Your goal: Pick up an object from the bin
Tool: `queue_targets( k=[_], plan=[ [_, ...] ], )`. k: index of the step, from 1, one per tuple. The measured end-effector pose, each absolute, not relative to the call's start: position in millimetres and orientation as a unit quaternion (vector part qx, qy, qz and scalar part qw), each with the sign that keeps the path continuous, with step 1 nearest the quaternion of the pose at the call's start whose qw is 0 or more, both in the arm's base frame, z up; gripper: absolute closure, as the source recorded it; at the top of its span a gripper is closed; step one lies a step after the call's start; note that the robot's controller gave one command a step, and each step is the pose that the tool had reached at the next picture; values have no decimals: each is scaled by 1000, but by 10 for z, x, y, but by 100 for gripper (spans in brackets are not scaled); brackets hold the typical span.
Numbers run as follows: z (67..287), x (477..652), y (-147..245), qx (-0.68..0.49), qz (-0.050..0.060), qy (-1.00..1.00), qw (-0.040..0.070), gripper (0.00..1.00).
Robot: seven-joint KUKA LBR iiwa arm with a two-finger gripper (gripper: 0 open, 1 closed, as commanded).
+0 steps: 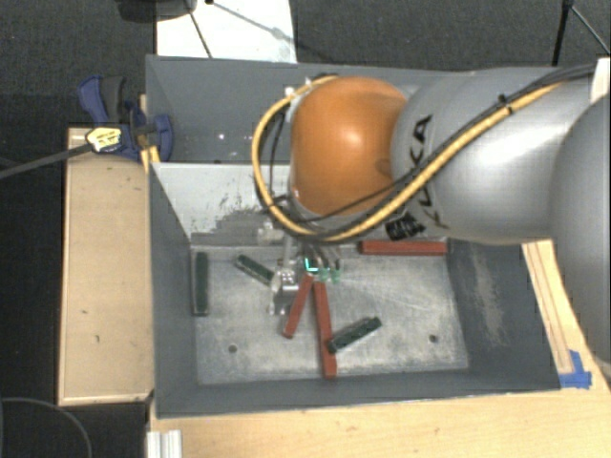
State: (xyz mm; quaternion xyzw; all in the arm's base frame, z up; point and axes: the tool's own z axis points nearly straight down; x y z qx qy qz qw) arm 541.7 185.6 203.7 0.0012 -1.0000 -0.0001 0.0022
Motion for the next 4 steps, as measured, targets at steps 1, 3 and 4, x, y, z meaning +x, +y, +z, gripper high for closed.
queue_targets(
  k=[1,3,4],
  plan=[
    [2056,5424,1853,0,0,-1000,1,0],
    [1453,5542,1476,103,-1,-995,-4,0],
    [810,5559,1399,59,-6,-998,-13,100]
  ],
)
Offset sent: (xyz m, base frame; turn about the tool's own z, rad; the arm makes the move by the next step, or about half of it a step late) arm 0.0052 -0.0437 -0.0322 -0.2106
